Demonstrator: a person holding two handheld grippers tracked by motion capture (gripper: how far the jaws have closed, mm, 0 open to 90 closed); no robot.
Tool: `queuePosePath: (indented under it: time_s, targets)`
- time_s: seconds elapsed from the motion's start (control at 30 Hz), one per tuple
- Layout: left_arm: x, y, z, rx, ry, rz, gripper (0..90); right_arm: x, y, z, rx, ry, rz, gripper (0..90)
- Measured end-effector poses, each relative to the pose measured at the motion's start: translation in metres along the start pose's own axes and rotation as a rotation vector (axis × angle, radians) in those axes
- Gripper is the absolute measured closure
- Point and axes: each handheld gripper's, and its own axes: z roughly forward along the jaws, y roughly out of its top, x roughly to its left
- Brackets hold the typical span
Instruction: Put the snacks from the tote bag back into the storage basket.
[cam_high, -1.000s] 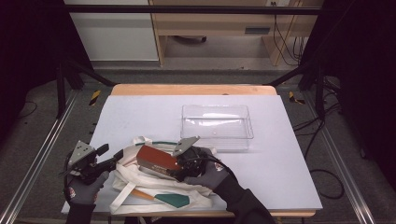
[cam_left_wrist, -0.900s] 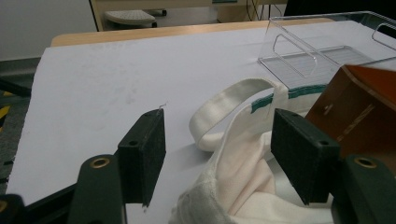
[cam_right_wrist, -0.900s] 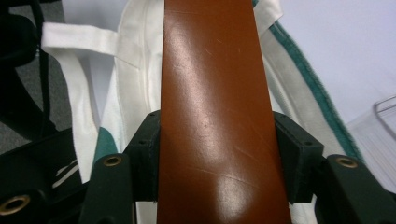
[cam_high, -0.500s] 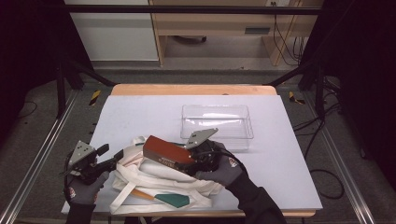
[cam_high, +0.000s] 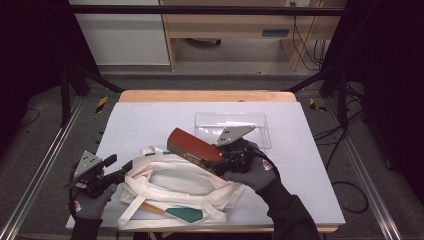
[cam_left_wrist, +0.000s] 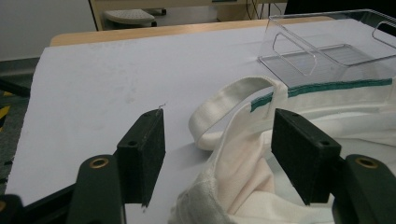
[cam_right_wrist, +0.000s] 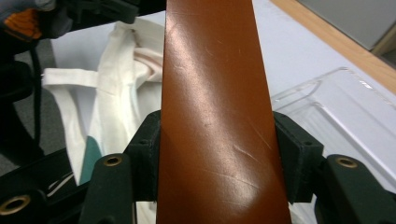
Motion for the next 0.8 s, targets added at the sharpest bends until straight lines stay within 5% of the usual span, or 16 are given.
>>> queuePosePath:
  time_s: [0.43, 0.8]
  targets:
    - [0.000, 0.000, 0.000, 0.003, 0.000, 0.001, 34.8, -0.032, 0.000, -0.019, -0.007, -0.094, 0.037, 43.7]
    - [0.000, 0.000, 0.000, 0.003, 0.001, 0.000, 34.8, -0.061, -0.007, -0.015, 0.010, -0.150, 0.078, 43.6]
